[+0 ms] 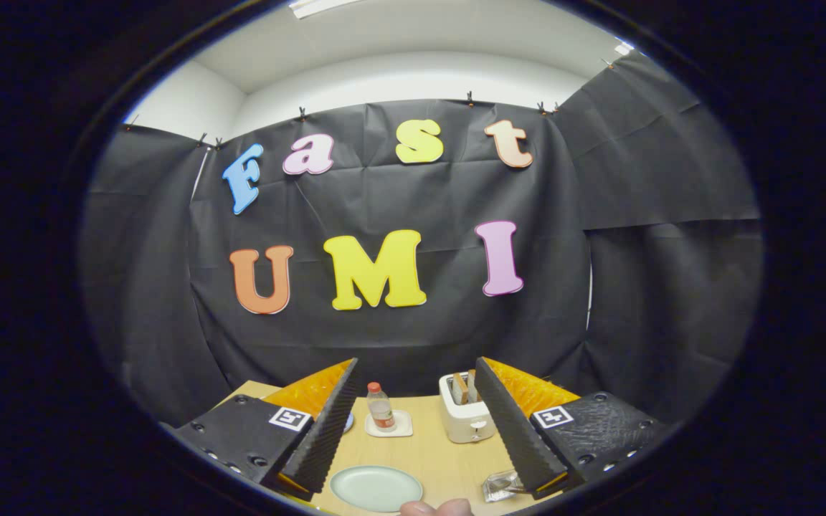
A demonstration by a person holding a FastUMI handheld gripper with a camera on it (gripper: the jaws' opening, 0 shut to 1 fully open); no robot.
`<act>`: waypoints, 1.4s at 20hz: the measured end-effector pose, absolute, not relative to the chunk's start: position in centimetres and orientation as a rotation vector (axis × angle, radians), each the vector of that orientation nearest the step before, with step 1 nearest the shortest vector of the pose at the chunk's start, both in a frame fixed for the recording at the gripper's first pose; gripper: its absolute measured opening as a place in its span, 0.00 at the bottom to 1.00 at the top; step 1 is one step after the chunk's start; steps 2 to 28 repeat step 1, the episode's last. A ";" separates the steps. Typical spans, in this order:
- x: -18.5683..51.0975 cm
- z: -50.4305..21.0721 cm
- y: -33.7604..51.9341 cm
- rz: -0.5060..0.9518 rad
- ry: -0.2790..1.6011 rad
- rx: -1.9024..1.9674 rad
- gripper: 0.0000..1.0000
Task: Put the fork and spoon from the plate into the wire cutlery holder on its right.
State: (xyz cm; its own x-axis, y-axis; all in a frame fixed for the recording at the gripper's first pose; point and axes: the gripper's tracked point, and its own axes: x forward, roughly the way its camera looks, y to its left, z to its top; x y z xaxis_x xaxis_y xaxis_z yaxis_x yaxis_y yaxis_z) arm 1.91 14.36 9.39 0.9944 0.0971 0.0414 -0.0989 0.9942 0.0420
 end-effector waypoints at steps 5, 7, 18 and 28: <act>1.9 9.6 14.4 0.094 -0.048 0.043 0.96; 1.9 9.6 14.4 0.094 -0.048 0.043 0.96; 1.9 9.6 14.4 0.094 -0.048 0.043 0.96; 1.9 9.6 14.4 0.094 -0.048 0.043 0.96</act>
